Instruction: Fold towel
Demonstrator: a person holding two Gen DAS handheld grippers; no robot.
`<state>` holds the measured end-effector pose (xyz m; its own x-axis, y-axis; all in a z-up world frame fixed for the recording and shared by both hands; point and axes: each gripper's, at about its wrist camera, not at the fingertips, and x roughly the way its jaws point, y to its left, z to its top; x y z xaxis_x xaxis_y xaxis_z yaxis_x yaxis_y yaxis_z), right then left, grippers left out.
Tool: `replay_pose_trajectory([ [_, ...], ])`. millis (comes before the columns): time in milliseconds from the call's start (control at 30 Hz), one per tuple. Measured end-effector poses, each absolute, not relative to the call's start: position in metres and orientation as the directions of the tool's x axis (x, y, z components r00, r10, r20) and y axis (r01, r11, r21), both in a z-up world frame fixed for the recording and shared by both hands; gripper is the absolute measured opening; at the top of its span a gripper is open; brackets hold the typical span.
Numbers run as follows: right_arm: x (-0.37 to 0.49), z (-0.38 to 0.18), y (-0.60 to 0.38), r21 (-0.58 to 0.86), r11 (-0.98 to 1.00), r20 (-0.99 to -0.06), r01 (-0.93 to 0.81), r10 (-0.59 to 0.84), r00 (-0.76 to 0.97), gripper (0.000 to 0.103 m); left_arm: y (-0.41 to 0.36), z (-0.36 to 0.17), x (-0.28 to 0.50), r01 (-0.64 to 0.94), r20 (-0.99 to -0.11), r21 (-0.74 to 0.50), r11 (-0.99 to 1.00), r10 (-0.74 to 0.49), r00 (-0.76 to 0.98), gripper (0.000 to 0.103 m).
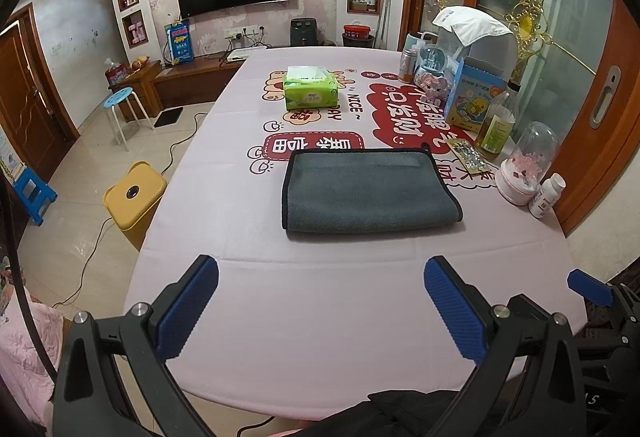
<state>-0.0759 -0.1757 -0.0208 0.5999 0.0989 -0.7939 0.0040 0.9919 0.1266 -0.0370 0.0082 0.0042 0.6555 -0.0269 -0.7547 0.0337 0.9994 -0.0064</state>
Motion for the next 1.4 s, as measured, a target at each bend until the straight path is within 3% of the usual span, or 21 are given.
replay_pose_trajectory([
  [1400,-0.0722,-0.0260,-0.1737,0.129,0.992,-0.803,0.004,0.102,0.588,0.103,0.0058,0.0053,-0.0369,0.033,-0.756,-0.006,0.999,-0.026,0.654,0.102],
])
